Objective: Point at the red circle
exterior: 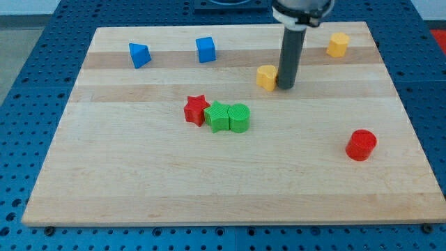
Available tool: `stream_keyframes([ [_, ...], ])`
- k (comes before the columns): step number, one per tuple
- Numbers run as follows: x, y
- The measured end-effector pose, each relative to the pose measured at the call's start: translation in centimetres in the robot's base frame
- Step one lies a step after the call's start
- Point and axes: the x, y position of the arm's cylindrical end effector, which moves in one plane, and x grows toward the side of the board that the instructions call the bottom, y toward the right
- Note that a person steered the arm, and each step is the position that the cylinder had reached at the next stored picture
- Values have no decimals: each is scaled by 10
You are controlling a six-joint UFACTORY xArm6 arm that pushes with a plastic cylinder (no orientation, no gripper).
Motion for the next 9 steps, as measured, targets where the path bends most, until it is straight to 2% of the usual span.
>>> stream_keyframes([
  [1, -2, 0],
  [2, 9, 25],
  [4, 20, 161],
  [5, 12, 197],
  [6, 20, 197],
  [7, 102, 197],
  [8, 138, 197],
  [9, 138, 197],
])
